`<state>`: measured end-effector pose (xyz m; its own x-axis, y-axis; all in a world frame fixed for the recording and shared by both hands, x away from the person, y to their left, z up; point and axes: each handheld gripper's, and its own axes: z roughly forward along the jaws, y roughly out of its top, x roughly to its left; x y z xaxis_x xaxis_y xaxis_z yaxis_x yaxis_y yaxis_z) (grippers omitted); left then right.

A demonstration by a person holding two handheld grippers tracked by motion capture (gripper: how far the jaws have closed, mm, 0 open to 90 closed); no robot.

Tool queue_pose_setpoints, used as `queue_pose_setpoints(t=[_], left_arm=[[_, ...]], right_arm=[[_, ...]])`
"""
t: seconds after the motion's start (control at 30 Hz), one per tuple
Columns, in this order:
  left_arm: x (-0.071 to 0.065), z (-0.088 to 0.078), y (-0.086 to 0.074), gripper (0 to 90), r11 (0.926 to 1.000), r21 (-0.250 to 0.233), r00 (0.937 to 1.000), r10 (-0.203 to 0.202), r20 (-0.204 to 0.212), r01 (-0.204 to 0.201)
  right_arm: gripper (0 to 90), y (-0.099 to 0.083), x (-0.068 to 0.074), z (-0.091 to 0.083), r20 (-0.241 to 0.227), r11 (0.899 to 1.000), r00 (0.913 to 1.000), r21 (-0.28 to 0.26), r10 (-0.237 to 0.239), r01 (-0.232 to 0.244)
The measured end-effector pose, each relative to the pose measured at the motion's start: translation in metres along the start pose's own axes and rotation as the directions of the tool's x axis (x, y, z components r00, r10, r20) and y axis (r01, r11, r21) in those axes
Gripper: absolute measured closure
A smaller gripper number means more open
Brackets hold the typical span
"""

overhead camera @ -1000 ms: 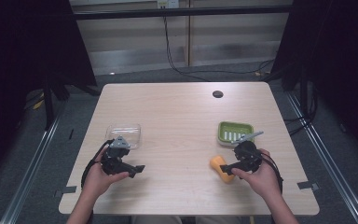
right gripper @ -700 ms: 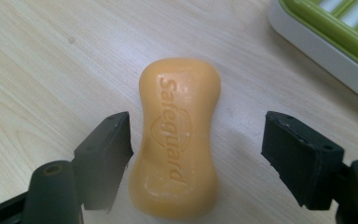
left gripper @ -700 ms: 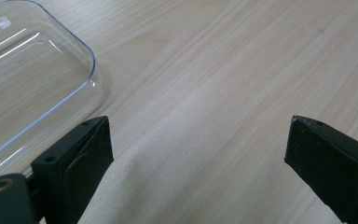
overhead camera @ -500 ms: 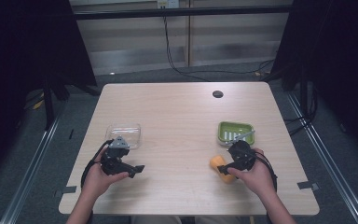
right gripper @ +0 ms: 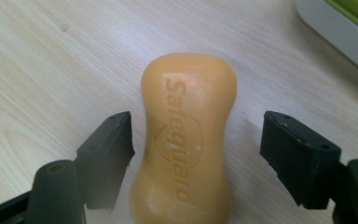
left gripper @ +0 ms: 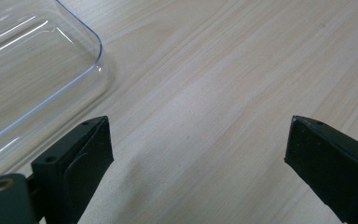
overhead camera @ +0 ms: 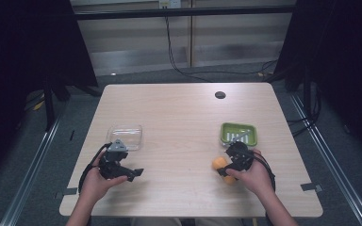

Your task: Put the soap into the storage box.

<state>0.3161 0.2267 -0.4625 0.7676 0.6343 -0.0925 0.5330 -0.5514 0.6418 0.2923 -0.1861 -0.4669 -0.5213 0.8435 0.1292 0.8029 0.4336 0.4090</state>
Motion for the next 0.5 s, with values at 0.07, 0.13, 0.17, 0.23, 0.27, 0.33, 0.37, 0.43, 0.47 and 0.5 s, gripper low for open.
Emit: queue_pose_setpoints(t=[0.07, 0.13, 0.17, 0.23, 0.27, 0.33, 0.37, 0.43, 0.47, 0.5], left_arm=[[0.0, -0.001, 0.0, 7.0, 1.0, -0.007, 1.0, 0.002, -0.001, -0.002], [0.0, -0.002, 0.0, 7.0, 1.0, -0.003, 1.0, 0.008, -0.005, -0.008], [0.0, -0.002, 0.0, 7.0, 1.0, -0.002, 1.0, 0.007, -0.006, -0.007], [0.0, -0.002, 0.0, 7.0, 1.0, 0.005, 1.0, 0.002, -0.007, -0.001], [0.001, -0.002, -0.001, 6.9, 1.0, 0.004, 1.0, 0.004, -0.003, -0.004], [0.002, -0.003, -0.001, 6.9, 1.0, 0.003, 1.0, 0.006, -0.005, -0.006], [0.002, -0.003, -0.001, 6.9, 1.0, -0.002, 1.0, 0.002, -0.006, -0.002], [0.003, -0.004, -0.002, 6.9, 1.0, -0.009, 1.0, -0.002, -0.004, 0.002], [0.003, -0.004, -0.002, 6.9, 0.9999, -0.01, 1.0, 0.004, -0.006, -0.005], [0.003, -0.005, -0.002, 7.0, 1.0, -0.005, 1.0, 0.001, -0.009, -0.001]], right_arm=[[25.9, 0.001, 0.0, 0.002, -0.003, 1.0, 0.9999, 0.006, -0.011, 0.011], [26.1, 0.001, 0.0, 0.006, 0.0, 1.0, 0.9999, 0.022, -0.016, 0.016], [26.1, 0.001, 0.0, 0.006, 0.0, 1.0, 0.9999, 0.022, -0.016, 0.016], [26.4, 0.001, 0.0, 0.008, 0.002, 0.999, 0.9999, 0.033, -0.013, 0.013], [27.4, 0.001, 0.001, 0.01, 0.001, 0.999, 1.0, 0.042, -0.01, 0.01], [27.8, 0.002, 0.002, 0.01, 0.002, 0.999, 0.9999, 0.05, -0.012, 0.011], [28.1, 0.002, 0.002, 0.011, 0.007, 0.999, 0.9999, 0.049, -0.011, 0.011], [29.1, 0.002, 0.002, 0.012, 0.019, 0.999, 0.9998, 0.053, -0.01, 0.009], [29.8, 0.002, 0.002, 0.013, 0.02, 0.999, 0.9997, 0.047, -0.016, 0.015], [33.1, 0.002, 0.002, 0.012, 0.026, 0.999, 0.9995, 0.052, -0.019, 0.017]])
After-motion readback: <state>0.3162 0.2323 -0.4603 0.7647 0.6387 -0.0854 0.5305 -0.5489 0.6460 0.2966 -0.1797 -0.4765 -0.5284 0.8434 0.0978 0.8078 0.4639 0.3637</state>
